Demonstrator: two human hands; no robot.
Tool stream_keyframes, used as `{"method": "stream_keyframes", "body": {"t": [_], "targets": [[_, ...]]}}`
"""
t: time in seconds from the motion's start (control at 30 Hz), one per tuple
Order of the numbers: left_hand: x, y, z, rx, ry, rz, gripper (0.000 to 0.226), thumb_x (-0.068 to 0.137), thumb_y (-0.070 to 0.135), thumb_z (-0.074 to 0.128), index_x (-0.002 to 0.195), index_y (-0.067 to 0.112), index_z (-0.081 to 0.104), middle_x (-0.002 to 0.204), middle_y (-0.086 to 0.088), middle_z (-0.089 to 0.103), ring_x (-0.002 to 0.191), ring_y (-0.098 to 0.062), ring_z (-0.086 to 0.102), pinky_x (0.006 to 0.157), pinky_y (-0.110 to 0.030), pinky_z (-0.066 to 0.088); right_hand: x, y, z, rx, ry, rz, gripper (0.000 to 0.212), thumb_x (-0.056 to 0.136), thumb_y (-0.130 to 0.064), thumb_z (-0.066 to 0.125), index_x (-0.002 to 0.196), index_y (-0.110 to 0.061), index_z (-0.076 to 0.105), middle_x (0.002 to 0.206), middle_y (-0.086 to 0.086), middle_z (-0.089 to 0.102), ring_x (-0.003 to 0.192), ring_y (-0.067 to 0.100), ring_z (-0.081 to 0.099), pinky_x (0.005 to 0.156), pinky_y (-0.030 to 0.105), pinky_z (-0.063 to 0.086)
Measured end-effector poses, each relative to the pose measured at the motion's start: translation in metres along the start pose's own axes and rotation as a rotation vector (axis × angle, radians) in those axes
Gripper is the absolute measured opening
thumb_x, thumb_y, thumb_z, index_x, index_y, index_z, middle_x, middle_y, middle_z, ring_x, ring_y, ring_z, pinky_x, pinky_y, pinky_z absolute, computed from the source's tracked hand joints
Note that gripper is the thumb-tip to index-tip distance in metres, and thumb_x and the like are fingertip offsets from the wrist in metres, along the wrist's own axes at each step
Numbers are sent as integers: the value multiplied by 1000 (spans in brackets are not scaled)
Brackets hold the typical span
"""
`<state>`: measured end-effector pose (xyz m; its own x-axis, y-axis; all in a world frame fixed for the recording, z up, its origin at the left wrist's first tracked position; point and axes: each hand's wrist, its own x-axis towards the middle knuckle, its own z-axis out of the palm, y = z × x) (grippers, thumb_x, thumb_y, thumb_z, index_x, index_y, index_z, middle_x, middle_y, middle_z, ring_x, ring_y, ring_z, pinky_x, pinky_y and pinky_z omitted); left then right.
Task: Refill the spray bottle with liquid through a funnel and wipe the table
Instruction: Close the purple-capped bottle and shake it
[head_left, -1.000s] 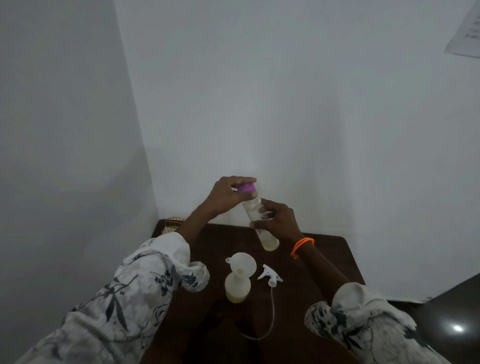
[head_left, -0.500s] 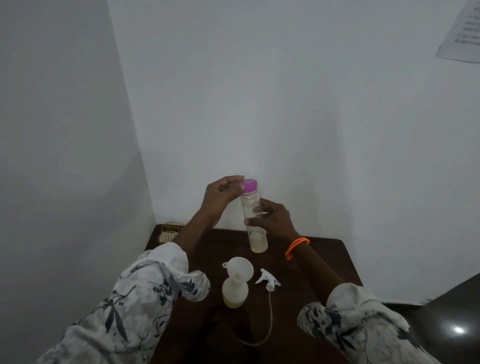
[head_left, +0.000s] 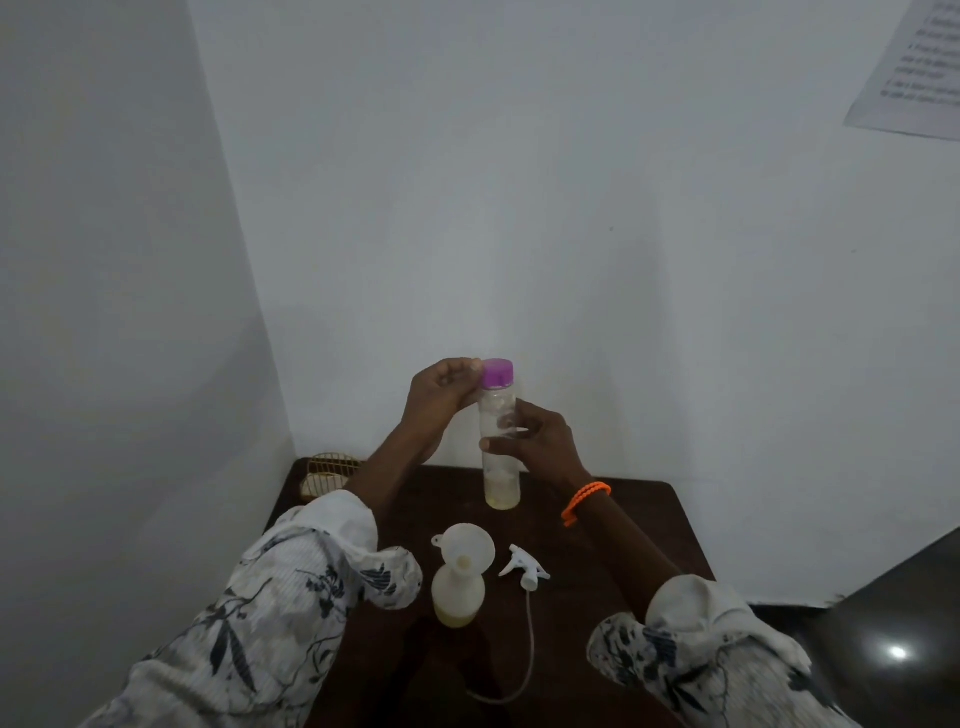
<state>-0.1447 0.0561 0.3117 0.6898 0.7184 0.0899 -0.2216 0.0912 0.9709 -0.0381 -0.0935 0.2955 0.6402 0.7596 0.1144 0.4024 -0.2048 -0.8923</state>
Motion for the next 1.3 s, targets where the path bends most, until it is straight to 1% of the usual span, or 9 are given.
{"method": "stream_keyframes", "body": {"t": [0.2, 0.33, 0.53, 0.67, 0.8, 0.87, 0.97, 1.1, 1.3], "targets": [[-2, 3, 9, 43, -64, 17, 50, 87, 53, 66, 121, 18, 74, 119, -2, 75, 112, -16, 70, 96, -32, 57, 1, -3, 2, -20, -3, 0, 59, 63, -28, 94, 118, -23, 72, 99, -9, 73, 90, 6, 70, 76, 20, 53], [2, -1, 8, 19, -28, 42, 54, 81, 48, 78, 120, 12, 68, 117, -6, 72, 109, -22, 69, 94, -37, 59, 0, -5, 2, 32, -7, -7, 49, 64, -29, 93, 109, -30, 73, 99, -7, 74, 91, 11, 72, 81, 30, 59], [4, -1, 3, 12, -9, -12, 37, 101, 43, 56, 106, 11, 75, 100, -7, 75, 92, -15, 71, 90, -32, 59, 2, -3, 1, 64, -19, 7, 50, 62, -31, 93, 108, -31, 74, 102, -6, 75, 95, 13, 72, 85, 40, 61], [1, 0, 3, 35, -67, -1, 60, 91, 62, 56, 118, 13, 75, 115, -7, 76, 107, -19, 72, 96, -33, 57, 1, -6, 4, 34, -35, -9, 47, 65, -28, 93, 108, -29, 73, 103, -6, 74, 96, 13, 72, 83, 34, 59], [2, -2, 4, 86, -101, 47, 42, 87, 53, 70, 115, 21, 73, 117, -5, 75, 114, -26, 69, 99, -39, 57, -2, -9, 6, 32, -24, -17, 41, 63, -31, 94, 98, -35, 73, 100, -5, 75, 94, 12, 72, 81, 33, 59], [2, -2, 4, 70, -53, 32, 52, 82, 56, 75, 114, 15, 69, 117, -9, 73, 114, -30, 68, 99, -43, 57, -3, -9, 7, 33, -14, -20, 37, 63, -32, 93, 93, -38, 72, 99, -6, 75, 93, 11, 72, 82, 33, 60], [2, -2, 2, 99, -42, 16, 70, 83, 70, 65, 115, 9, 70, 114, -15, 72, 109, -29, 70, 100, -44, 57, -4, -8, 8, 43, -12, -33, 38, 64, -33, 93, 95, -41, 71, 100, -6, 75, 94, 10, 72, 85, 35, 60], [-1, 2, 0, 75, -89, -27, 54, 96, 60, 47, 116, 18, 72, 119, -12, 73, 113, -25, 69, 101, -36, 56, -3, -6, 9, 37, -29, -32, 40, 65, -34, 92, 99, -39, 71, 102, -6, 75, 96, 12, 72, 87, 40, 60], [2, -2, 0, 93, -83, -4, 78, 74, 73, 71, 120, 11, 66, 122, -12, 70, 114, -27, 68, 101, -43, 56, -2, -6, 11, 54, -27, -32, 47, 66, -31, 92, 109, -30, 72, 103, -5, 75, 96, 12, 72, 87, 37, 60]]}}
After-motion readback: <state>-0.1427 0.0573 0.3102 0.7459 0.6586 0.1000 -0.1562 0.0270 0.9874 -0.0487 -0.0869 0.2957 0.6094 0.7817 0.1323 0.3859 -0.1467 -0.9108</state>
